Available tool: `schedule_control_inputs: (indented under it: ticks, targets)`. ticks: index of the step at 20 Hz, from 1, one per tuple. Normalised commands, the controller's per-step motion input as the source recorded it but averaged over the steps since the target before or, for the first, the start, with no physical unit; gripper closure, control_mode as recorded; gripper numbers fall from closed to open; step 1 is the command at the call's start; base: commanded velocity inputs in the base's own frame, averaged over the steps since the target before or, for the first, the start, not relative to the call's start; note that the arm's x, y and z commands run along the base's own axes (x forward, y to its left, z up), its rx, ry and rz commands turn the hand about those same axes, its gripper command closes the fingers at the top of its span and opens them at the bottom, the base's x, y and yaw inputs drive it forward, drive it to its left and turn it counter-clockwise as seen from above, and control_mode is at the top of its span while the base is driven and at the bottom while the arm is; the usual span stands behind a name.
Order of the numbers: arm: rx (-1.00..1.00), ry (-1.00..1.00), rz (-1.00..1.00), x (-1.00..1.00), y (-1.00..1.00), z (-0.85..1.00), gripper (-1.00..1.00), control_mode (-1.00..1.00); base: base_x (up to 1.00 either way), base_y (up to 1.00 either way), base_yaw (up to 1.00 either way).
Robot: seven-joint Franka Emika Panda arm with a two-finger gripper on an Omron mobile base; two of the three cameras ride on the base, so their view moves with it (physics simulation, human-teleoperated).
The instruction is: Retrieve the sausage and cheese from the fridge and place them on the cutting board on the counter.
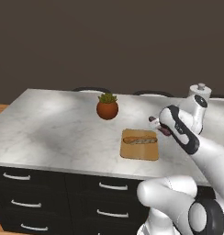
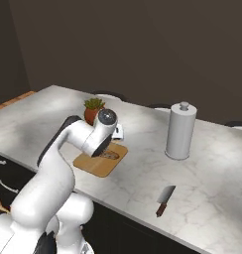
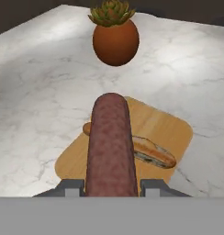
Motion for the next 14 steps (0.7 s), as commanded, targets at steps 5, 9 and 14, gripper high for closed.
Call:
schedule_control_inputs:
  ticks: [5,9,14]
  targets:
    - [-0.04,0.17,0.66,0.38,-0.04,-0.25,1.0,-1.0,0.0,0.0,0.0]
    - [-0.18,0.31,0.35,0.4,0.07,-0.06,1.0,-1.0,0.0,0.0,0.0]
    - [-0.1,0.12,0.28,0.45,0.1,-0.13,1.0,-1.0,0.0,0.0,0.0]
